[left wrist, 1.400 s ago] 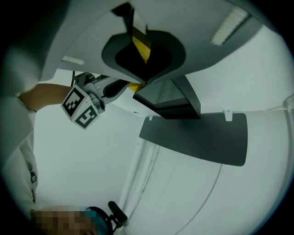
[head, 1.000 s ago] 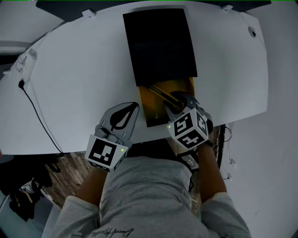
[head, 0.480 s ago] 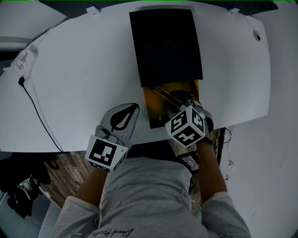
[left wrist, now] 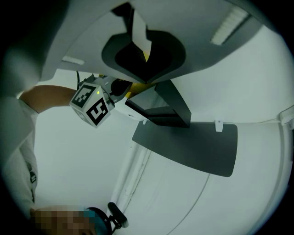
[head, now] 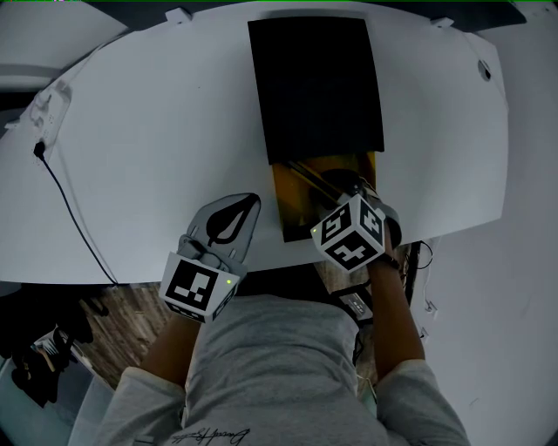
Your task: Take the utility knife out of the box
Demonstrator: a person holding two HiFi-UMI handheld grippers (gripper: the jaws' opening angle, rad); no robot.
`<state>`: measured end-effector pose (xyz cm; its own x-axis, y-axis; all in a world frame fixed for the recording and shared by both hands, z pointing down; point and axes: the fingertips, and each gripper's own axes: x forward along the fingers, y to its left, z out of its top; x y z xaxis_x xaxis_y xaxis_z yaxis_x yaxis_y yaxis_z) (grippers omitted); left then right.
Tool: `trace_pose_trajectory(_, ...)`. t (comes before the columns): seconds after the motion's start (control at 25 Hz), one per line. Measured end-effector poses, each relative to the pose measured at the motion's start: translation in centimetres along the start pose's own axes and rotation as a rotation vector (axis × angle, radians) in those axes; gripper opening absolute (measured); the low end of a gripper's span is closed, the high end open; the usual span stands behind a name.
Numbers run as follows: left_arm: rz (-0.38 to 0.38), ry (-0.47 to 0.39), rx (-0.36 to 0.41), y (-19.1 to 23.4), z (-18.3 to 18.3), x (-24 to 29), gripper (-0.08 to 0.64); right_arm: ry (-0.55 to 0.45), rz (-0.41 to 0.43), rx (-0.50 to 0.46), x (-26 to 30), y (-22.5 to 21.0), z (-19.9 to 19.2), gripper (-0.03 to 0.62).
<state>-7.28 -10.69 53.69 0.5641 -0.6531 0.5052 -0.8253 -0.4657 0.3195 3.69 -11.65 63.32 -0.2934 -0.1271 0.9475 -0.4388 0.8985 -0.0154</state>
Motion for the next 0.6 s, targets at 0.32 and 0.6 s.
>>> trace_pose_trajectory(0.32,0.000,0.004,-0.003,0.05,-0.24,-0.03,0.000,-0.005,-0.007,0.016,0.00,-0.12,0.04,0.130)
trace_pose_trajectory(0.6,-0.002,0.001,-0.001,-0.03,-0.11,-0.04,0.000,-0.015,-0.005,0.034,-0.18,-0.20,-0.15,0.130)
